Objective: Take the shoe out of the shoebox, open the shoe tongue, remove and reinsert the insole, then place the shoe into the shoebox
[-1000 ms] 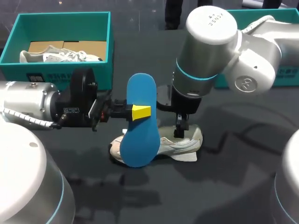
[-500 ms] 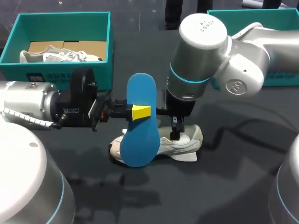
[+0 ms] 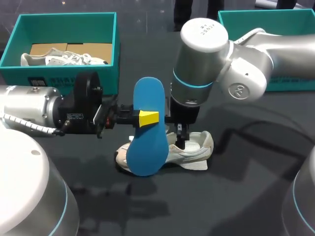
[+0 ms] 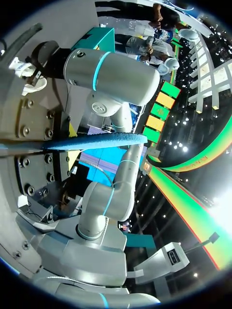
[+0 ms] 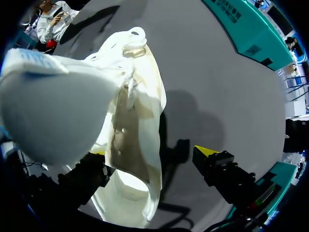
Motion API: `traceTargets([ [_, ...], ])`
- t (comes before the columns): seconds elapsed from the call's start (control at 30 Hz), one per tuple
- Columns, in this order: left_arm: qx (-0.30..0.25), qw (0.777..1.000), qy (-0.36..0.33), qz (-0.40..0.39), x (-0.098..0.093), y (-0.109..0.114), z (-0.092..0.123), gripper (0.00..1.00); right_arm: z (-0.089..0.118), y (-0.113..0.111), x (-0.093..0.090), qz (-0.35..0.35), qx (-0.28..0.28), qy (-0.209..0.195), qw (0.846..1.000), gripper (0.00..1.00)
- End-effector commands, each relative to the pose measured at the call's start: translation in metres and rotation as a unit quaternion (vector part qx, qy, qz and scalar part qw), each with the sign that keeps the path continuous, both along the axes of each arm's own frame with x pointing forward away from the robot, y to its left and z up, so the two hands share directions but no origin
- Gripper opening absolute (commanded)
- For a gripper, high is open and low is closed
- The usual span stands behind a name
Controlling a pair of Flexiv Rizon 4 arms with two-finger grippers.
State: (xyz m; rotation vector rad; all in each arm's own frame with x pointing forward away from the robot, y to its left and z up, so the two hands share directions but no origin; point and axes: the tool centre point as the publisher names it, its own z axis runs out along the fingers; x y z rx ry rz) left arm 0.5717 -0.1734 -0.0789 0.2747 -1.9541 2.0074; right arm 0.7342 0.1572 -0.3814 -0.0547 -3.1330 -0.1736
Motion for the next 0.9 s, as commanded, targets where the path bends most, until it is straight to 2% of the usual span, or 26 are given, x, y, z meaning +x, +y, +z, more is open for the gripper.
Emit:
traceTargets([
  [0.03, -0.001, 1.000, 0.000, 0.002, -0.002, -0.001, -0.001, 0.00, -0.009, 0.005, 0.002, 0.000, 0.000, 0.004, 1.000, 0.98],
  [0.13, -0.001, 1.000, 0.000, 0.002, -0.002, -0.001, -0.001, 0.00, -0.011, 0.006, 0.001, -0.001, 0.001, 0.006, 1.000, 0.95],
  [0.27, -0.001, 1.000, 0.000, 0.002, -0.002, -0.001, -0.001, 0.00, -0.013, 0.007, -0.002, -0.002, 0.000, 0.008, 1.000, 0.80],
  [0.37, -0.001, 1.000, 0.000, 0.002, -0.002, -0.001, -0.001, 0.00, -0.013, 0.007, -0.004, -0.003, 0.000, 0.009, 1.000, 0.51],
  [0.53, -0.001, 1.000, 0.000, 0.002, -0.002, -0.001, -0.001, 0.00, -0.014, 0.008, -0.006, -0.003, -0.003, 0.011, 1.000, 0.31],
  [0.57, -0.001, 1.000, 0.000, 0.002, -0.002, -0.001, -0.001, 0.00, -0.015, 0.007, -0.007, -0.003, -0.003, 0.011, 1.000, 0.23],
  [0.63, -0.001, 1.000, 0.000, 0.002, -0.002, -0.001, -0.001, 0.00, -0.015, 0.007, -0.008, -0.004, -0.004, 0.012, 1.000, 0.00],
  [0.9, -0.001, 1.000, 0.000, 0.002, -0.002, -0.001, -0.001, 0.00, -0.011, 0.004, -0.011, -0.006, -0.009, 0.010, 1.000, 0.00],
])
